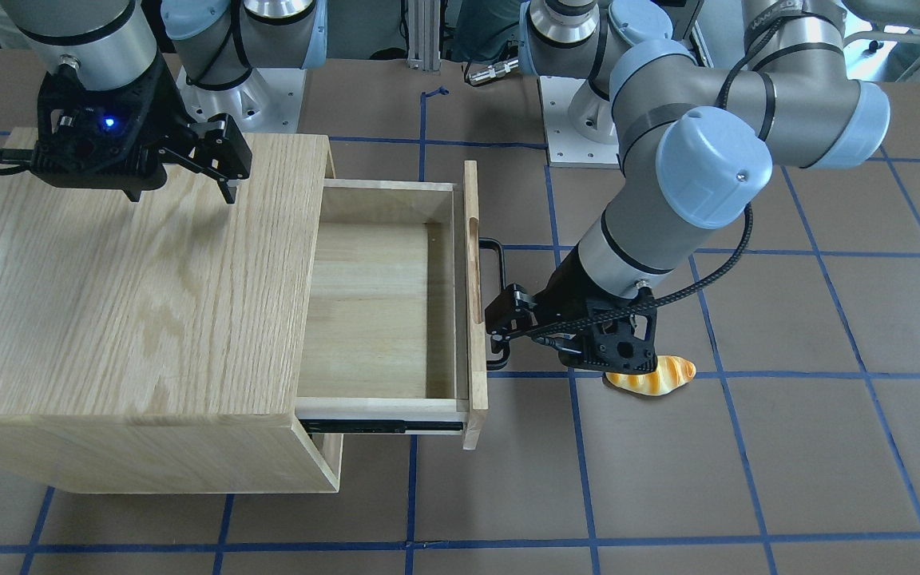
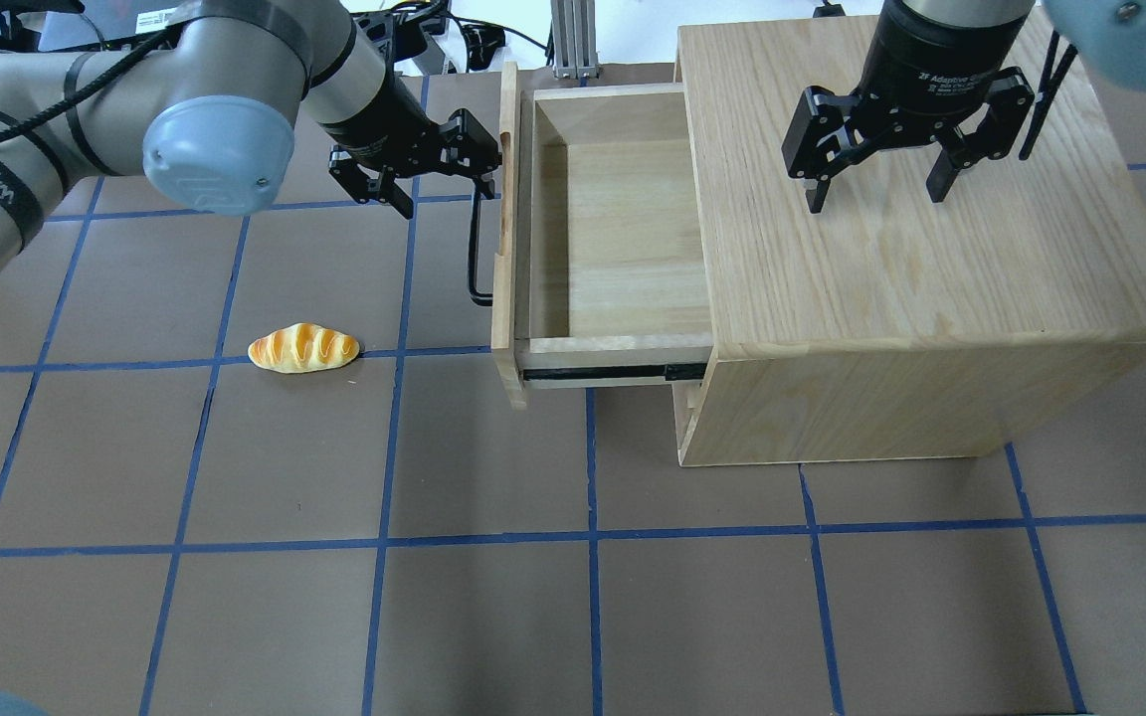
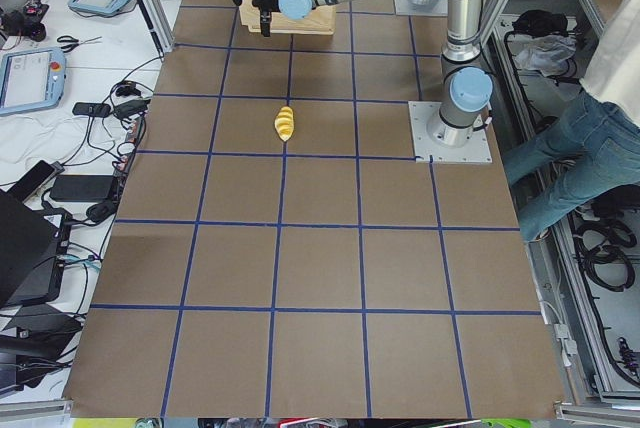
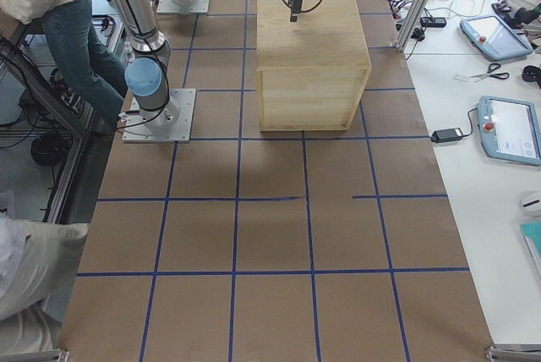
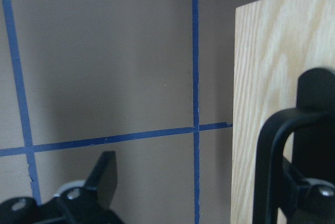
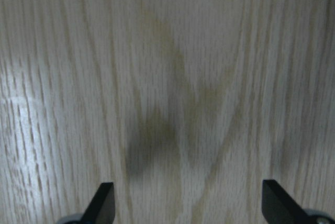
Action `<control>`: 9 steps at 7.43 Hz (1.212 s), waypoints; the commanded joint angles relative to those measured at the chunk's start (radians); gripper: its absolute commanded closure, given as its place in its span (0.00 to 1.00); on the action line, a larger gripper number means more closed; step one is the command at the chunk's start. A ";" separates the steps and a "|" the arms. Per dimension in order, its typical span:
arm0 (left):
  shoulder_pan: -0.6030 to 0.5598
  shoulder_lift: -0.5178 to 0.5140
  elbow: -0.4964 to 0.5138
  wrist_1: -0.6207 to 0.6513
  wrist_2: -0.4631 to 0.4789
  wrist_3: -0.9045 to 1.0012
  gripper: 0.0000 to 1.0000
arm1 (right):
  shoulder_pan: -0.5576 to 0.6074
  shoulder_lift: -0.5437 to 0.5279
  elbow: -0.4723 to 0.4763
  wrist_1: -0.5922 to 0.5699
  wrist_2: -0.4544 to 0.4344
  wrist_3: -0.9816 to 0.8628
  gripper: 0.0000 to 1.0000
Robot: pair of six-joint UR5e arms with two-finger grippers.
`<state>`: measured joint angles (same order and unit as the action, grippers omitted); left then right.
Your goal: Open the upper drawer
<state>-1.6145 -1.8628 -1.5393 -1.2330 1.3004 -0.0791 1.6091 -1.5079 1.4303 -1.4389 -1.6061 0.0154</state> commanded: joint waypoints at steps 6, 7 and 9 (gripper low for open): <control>0.044 0.231 0.015 -0.310 0.105 0.033 0.00 | 0.000 0.000 -0.001 0.000 0.000 0.000 0.00; 0.044 0.284 0.014 -0.382 0.144 0.032 0.00 | 0.000 0.000 0.001 0.000 0.000 0.000 0.00; 0.030 0.342 0.013 -0.448 0.192 0.006 0.00 | 0.000 0.000 0.001 0.000 0.000 0.000 0.00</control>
<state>-1.5783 -1.5626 -1.5259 -1.6366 1.4700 -0.0611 1.6091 -1.5079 1.4304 -1.4389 -1.6061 0.0153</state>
